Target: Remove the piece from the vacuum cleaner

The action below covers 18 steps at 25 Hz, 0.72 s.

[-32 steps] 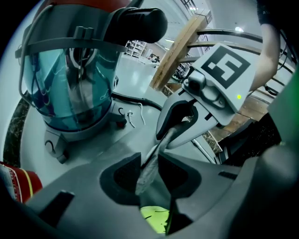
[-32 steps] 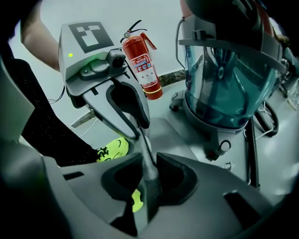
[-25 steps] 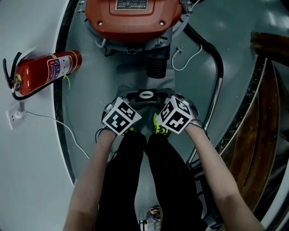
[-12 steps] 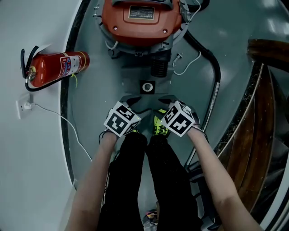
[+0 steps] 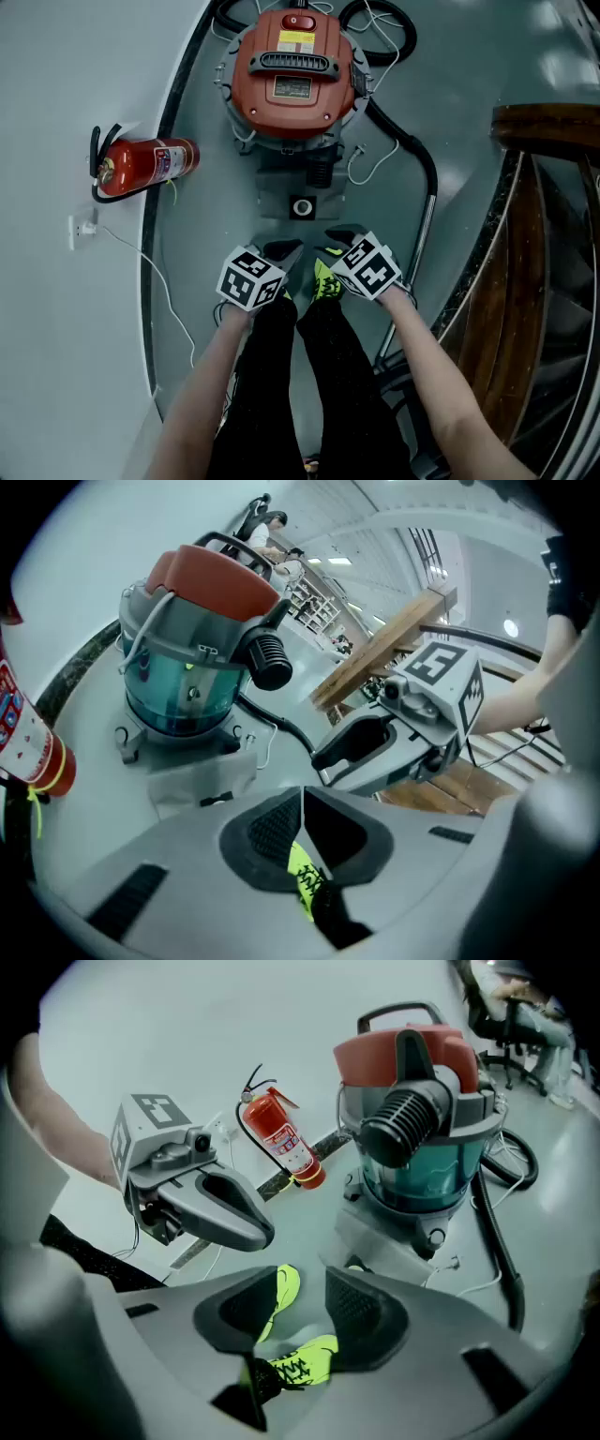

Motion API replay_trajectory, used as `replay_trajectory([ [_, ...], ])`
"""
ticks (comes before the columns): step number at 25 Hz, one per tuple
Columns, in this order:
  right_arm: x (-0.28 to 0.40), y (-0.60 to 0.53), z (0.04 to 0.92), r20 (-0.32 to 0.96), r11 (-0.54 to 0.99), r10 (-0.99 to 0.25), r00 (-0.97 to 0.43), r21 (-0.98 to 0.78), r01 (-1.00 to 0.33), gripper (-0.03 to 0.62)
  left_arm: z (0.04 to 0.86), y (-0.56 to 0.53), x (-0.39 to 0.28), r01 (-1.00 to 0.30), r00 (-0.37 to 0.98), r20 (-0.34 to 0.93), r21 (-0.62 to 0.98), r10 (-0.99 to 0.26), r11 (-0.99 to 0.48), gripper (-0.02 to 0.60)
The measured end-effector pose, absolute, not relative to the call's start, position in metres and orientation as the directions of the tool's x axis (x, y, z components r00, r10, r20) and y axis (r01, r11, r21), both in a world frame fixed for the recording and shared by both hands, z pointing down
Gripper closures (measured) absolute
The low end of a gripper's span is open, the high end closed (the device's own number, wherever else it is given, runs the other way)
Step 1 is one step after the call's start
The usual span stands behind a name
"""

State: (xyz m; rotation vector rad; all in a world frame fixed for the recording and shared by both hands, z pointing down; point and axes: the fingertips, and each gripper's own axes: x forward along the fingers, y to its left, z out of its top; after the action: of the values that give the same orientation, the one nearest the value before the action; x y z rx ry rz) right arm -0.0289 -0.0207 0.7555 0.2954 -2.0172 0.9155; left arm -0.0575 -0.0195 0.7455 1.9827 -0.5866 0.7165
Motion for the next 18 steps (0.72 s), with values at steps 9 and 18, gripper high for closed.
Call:
replay_trajectory([
  [9,-0.007,-0.018,0.705,0.79,0.662,0.097,-0.605,-0.505,-0.553,0.554,0.703,0.014,-0.055,-0.627,0.722,0.691,0.64,-0.024,-0.444,0.571],
  [18,0.012,-0.014,0.638,0.778,0.541,0.097,-0.62,-0.565,-0.623,0.569,0.64,0.014,-0.094,-0.678,0.677,0.736,0.609,-0.025,-0.411,0.571],
])
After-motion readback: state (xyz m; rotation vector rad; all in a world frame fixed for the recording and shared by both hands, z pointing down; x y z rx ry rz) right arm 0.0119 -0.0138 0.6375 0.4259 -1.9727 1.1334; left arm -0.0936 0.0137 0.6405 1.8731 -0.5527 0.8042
